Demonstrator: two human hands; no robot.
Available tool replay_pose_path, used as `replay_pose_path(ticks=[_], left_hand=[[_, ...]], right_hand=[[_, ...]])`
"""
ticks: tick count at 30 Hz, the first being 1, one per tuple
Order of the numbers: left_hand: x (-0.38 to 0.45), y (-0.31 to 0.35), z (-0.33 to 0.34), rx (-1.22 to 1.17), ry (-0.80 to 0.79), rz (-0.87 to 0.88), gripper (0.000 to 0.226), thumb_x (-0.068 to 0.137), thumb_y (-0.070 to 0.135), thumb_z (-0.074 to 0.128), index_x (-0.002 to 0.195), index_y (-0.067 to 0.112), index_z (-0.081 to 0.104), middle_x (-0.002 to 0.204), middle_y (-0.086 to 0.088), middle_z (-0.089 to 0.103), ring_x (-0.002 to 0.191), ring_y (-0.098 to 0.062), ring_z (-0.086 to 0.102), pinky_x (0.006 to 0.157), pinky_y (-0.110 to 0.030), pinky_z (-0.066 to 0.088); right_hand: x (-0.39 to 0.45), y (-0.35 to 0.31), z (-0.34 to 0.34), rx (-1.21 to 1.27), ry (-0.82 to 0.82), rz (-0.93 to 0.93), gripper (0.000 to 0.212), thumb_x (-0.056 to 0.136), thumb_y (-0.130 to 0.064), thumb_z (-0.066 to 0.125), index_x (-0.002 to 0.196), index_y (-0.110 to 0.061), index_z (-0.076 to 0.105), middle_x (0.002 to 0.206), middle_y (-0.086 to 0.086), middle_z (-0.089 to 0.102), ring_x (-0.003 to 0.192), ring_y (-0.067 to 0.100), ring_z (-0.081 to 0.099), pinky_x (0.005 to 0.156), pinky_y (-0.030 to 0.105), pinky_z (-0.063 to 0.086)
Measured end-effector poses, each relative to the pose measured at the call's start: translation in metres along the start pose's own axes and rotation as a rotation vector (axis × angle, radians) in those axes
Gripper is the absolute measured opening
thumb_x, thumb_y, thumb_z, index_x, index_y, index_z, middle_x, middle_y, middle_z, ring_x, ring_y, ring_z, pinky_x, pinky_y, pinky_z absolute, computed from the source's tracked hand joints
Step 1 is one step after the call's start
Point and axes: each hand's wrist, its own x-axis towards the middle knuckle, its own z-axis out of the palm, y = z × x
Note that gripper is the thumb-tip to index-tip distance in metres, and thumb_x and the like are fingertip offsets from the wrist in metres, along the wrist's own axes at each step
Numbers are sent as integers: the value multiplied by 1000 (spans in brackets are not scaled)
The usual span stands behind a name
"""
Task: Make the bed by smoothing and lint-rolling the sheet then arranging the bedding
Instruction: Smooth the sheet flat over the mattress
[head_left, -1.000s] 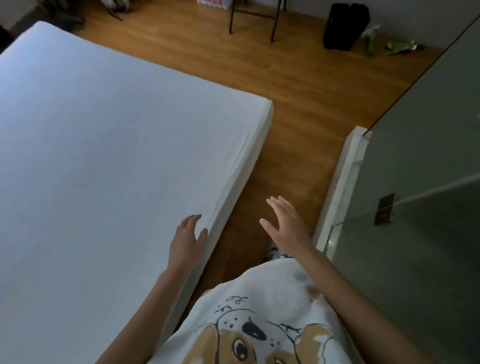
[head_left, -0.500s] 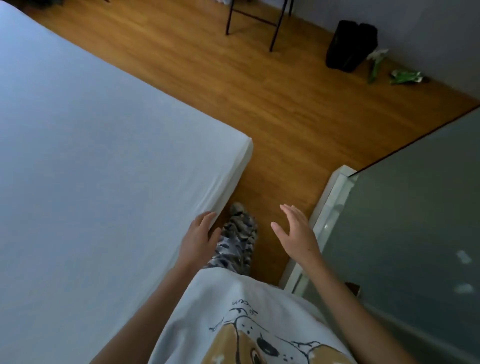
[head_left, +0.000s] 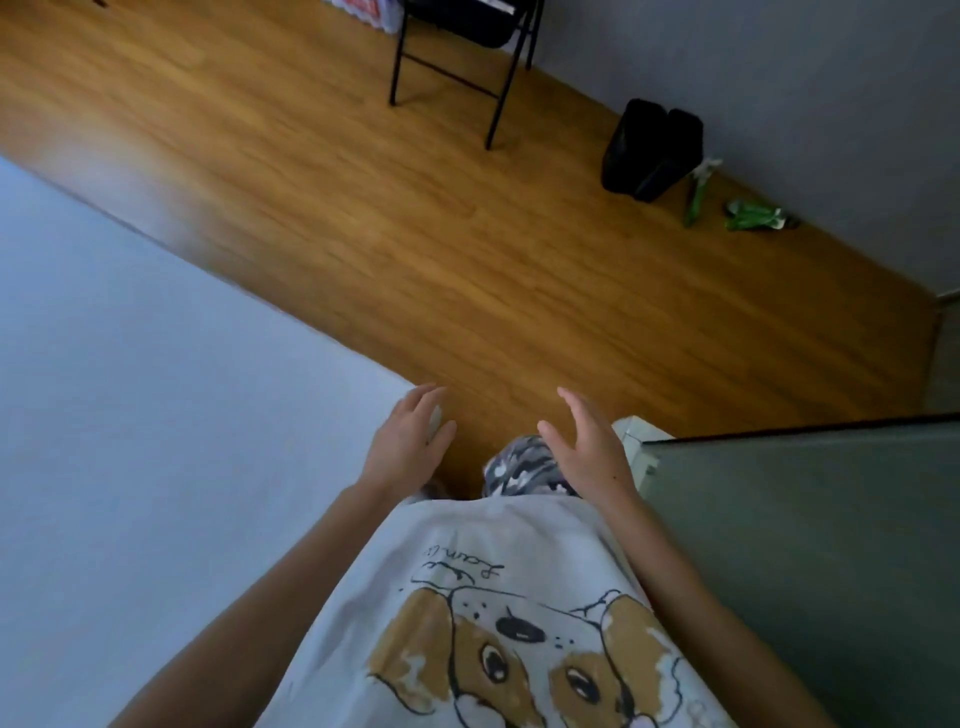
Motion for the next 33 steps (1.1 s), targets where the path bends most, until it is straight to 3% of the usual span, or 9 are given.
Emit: replay_pose_path(ticks=[4, 6, 11, 16, 19, 22, 27, 33], left_hand=[[76, 13, -19, -48, 35, -90, 45, 101, 33, 46, 144, 22, 40, 151, 3, 37, 132, -16, 40, 100, -23, 34], [113, 13, -29, -101, 77, -177, 44, 101, 32, 47, 143, 22, 41, 150, 2, 39, 128, -16, 45, 97, -21, 34], [189, 5, -65, -225, 280, -454, 43, 100, 32, 50, 141, 21, 45, 142, -1, 48, 125, -17, 50, 101, -35, 43], [239, 26, -98, -408, 550, -679, 43, 98, 29, 53, 139, 17, 50, 135, -4, 56, 122, -17, 53, 102, -37, 44], [268, 40, -109, -435, 619, -733, 43, 98, 28, 55, 138, 17, 50, 135, -3, 56, 122, -17, 53, 101, -37, 45], [298, 30, -126, -430, 672, -776, 43, 97, 27, 55, 138, 17, 49, 137, -2, 54, 123, -17, 52, 100, -35, 44], [346, -29, -178, -617, 871, -912, 38, 97, 24, 55, 134, 14, 54, 133, -4, 58, 117, -16, 56, 97, -31, 45], [415, -117, -284, -690, 867, -890, 40, 98, 27, 54, 137, 17, 51, 132, -2, 58, 115, -14, 56, 97, -32, 48]], right_hand=[[92, -15, -32, 9, -64, -37, 57, 98, -43, 47, 149, -25, 30, 154, -3, 33, 138, 16, 34, 100, 25, 32], [144, -21, -47, 30, -107, -74, 57, 98, -42, 48, 148, -24, 31, 152, 0, 36, 137, 17, 36, 104, 29, 35], [277, -48, -94, -55, -277, -183, 56, 97, -45, 48, 148, -26, 32, 152, -3, 38, 137, 17, 38, 103, 31, 36], [405, -121, -145, -203, -374, -367, 55, 96, -46, 48, 147, -28, 34, 150, -2, 40, 135, 21, 40, 105, 41, 40], [468, -173, -158, -246, -409, -476, 55, 96, -45, 48, 147, -28, 34, 149, -1, 41, 135, 20, 40, 105, 42, 40], [515, -220, -151, -262, -455, -554, 54, 96, -45, 49, 146, -28, 34, 148, -2, 42, 134, 19, 41, 104, 39, 40], [571, -293, -111, -346, -571, -610, 55, 96, -45, 51, 146, -30, 33, 151, -3, 38, 137, 19, 38, 105, 39, 38], [642, -422, -69, -323, -516, -591, 55, 96, -42, 52, 146, -28, 35, 151, 0, 39, 136, 21, 39, 104, 41, 39]])
